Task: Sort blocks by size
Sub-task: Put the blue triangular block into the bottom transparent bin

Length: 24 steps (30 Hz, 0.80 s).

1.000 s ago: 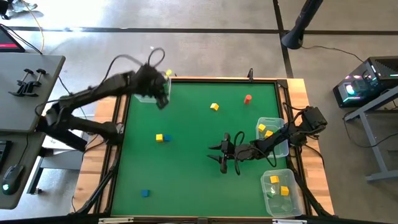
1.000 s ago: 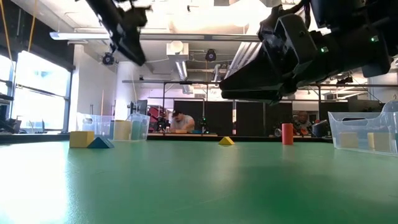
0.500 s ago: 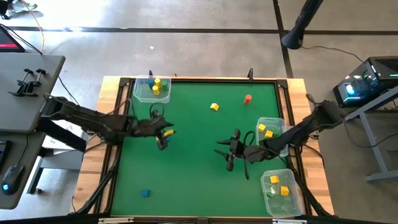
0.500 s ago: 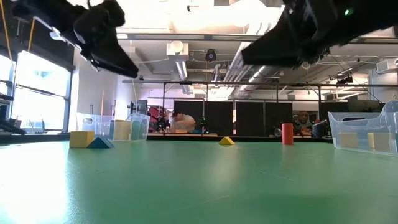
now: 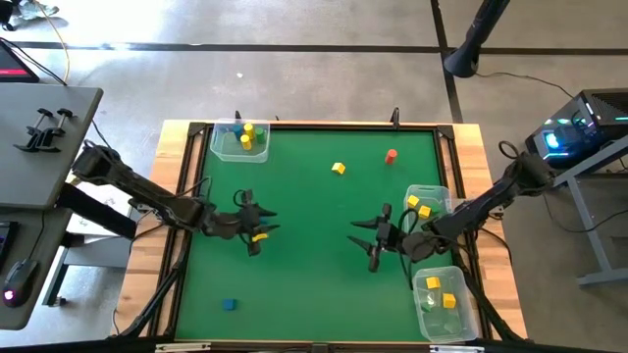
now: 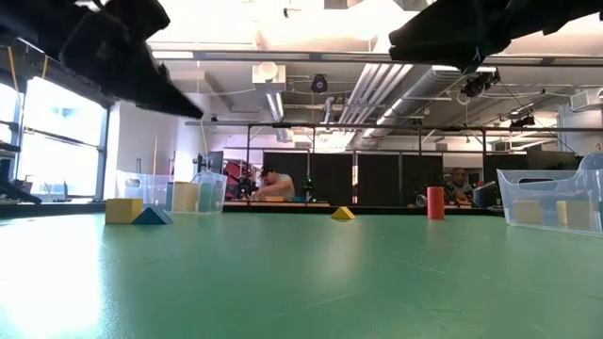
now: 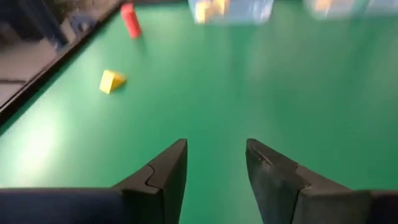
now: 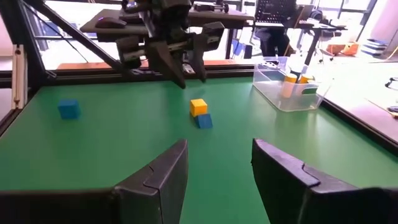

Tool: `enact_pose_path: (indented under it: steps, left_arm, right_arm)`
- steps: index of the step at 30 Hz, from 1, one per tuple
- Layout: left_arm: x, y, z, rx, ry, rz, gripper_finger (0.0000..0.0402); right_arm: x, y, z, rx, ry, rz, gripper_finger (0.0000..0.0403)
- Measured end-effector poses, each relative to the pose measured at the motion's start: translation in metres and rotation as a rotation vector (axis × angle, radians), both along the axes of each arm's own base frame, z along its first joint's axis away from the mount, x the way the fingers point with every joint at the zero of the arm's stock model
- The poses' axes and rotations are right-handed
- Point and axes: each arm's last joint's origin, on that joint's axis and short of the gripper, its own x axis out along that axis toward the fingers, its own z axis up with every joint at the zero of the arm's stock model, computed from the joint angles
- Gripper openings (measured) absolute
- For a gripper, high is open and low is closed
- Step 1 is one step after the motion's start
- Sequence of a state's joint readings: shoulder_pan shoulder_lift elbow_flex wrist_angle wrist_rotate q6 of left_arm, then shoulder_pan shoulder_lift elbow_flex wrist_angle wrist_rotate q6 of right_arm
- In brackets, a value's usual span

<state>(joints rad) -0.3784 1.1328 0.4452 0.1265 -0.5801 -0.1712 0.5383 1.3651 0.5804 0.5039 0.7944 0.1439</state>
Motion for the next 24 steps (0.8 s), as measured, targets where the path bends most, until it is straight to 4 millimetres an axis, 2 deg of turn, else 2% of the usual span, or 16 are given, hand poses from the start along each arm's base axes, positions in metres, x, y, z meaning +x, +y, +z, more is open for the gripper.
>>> enact_pose_path:
  steps: [5,12,18,24]
  left_arm:
    - [0.006,0.015,0.006,-0.018,0.242,0.018,0.0183]
    - [0.005,0.031,-0.008,-0.098,0.557,0.025,0.0229]
    - [0.009,0.039,-0.023,-0.102,0.654,0.091,0.0236]
    - [0.019,0.042,-0.042,-0.062,0.723,0.066,0.0236]
  right_arm:
    - [0.002,-0.004,-0.001,0.008,0.003,-0.016,0.0169]
    - [0.004,-0.008,-0.001,0.032,0.004,-0.023,0.0169]
    - [0.004,-0.008,-0.002,0.029,0.008,-0.021,0.0169]
    - [0.004,-0.008,-0.002,0.031,0.012,-0.019,0.0169]
